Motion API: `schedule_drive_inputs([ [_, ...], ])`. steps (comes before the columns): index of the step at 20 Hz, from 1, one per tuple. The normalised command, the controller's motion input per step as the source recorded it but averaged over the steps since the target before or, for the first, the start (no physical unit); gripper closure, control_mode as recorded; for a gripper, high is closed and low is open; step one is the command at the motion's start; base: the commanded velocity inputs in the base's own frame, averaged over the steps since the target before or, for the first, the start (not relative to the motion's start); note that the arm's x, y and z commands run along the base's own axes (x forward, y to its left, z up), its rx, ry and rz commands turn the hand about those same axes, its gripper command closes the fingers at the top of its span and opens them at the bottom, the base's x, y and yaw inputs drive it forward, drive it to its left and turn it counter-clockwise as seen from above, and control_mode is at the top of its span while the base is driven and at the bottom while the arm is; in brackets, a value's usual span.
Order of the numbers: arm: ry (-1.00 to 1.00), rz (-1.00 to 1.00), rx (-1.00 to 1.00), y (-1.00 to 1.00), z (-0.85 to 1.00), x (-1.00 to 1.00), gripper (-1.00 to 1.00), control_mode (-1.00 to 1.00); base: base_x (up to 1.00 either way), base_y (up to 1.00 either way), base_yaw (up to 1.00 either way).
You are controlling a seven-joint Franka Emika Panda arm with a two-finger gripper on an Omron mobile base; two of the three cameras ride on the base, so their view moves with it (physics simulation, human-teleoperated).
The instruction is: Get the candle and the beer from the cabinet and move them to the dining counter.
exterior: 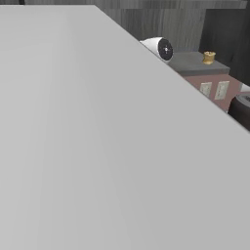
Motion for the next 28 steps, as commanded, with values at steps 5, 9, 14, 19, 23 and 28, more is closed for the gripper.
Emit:
schedule_drive_inputs([
  [5, 0.00, 0.00, 0.00, 0.18, 0.00, 0.20, -1.00, -1.00, 0.00, 0.00, 0.00],
  [9, 0.00, 0.00, 0.00, 0.22, 0.00, 0.15, -1.00, -1.00, 0.00, 0.00, 0.00],
  [14, 0.00, 0.00, 0.00, 0.04, 0.00, 0.17, -1.00, -1.00, 0.00, 0.00, 0.00],
  [19, 0.00, 0.00, 0.00, 0.00, 0.00, 0.17, -1.00, -1.00, 0.00, 0.00, 0.00],
  [23, 0.00, 0.00, 0.00, 0.03, 0.00, 0.15, -1.00, -1.00, 0.00, 0.00, 0.00],
  [28, 0.00, 0.00, 0.00, 0.20, 0.00, 0.12, -1.00, -1.00, 0.00, 0.00, 0.00],
])
